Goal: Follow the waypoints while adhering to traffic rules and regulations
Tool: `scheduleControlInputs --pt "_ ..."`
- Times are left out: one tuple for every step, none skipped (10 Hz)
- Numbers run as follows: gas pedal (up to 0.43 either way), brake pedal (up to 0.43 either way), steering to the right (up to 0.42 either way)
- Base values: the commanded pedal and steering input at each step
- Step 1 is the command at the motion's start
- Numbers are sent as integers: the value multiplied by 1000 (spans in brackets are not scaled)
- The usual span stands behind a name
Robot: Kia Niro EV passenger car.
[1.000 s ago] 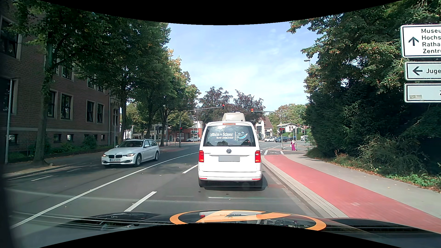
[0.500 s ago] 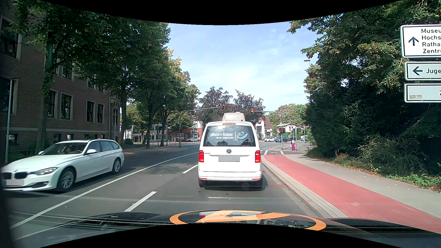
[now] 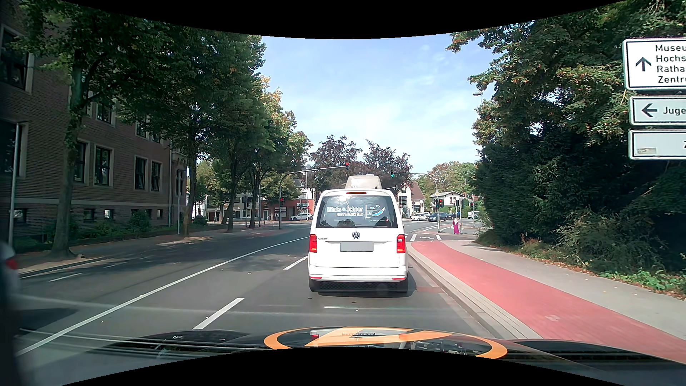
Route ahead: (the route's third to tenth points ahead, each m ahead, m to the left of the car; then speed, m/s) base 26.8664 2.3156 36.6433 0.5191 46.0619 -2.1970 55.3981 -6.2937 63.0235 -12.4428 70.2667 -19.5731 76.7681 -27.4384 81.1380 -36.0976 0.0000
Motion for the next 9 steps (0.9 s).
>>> scheduleControlInputs --pt "0 183 1" --pt "0 183 1" --pt "0 183 1" --pt "0 183 1" --pt "0 183 1" --pt "0 183 1" --pt "0 183 1" --pt "0 183 1" --pt "0 183 1"
